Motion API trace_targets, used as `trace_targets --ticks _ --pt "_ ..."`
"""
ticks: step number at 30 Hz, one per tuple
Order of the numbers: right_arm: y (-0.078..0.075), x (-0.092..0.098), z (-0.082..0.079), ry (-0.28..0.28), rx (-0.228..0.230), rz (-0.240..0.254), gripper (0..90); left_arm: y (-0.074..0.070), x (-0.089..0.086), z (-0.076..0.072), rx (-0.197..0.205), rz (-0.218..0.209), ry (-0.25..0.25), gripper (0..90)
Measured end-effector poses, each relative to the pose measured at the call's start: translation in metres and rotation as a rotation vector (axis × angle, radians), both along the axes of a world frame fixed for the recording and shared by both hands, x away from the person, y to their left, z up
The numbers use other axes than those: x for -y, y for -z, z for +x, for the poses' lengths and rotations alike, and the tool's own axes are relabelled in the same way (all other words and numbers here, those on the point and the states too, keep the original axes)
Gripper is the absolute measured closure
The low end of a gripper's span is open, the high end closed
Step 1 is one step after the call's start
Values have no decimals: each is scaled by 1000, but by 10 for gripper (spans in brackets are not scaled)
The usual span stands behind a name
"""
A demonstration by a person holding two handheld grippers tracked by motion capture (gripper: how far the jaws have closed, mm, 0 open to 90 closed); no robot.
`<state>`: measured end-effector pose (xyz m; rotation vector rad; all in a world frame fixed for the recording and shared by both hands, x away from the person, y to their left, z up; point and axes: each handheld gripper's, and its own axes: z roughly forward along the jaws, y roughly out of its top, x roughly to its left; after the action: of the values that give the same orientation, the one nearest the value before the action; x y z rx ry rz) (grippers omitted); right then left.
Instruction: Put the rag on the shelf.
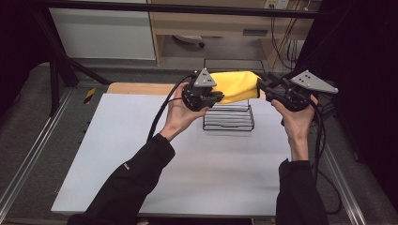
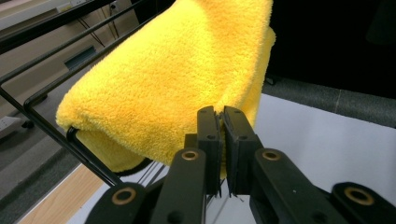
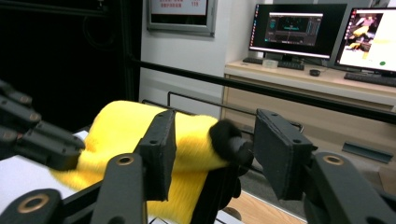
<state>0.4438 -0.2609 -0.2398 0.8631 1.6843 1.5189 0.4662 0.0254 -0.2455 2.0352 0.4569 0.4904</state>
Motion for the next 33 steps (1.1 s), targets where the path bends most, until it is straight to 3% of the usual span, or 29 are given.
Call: trace_targets --ticks 2,5,7,9,14,17,21,24,28,30,33 --pt "-2 -4 6 -1 -34 -11 504 2 -1 1 0 -1 -2 851" --pt "1 -10 12 -40 -93 -33 711 3 -3 1 0 -3 -8 839" --pt "3 -12 10 -49 -107 -62 787 4 -6 1 -3 -10 -9 816" --pt "5 -13 7 -54 -111 -61 805 4 -10 1 -14 -23 -18 746" --pt "18 -12 0 -47 -135 -51 807 -4 -27 4 -20 -132 -82 535" --pt "28 -12 1 -43 -145 -32 798 -3 -29 11 -56 -148 -133 467" --pt "42 -13 7 -22 -162 -30 735 5 -22 16 -93 -137 -145 455" --pt "46 -13 11 -3 -162 -34 638 11 -18 19 -86 -108 -169 522" --pt "38 -9 8 19 -129 -14 493 16 -21 23 -99 -115 -181 606" --pt "33 -7 7 31 -107 -3 478 17 -21 24 -105 -131 -173 636" --pt "31 -5 13 41 -121 1 463 17 -20 24 -90 -135 -169 705"
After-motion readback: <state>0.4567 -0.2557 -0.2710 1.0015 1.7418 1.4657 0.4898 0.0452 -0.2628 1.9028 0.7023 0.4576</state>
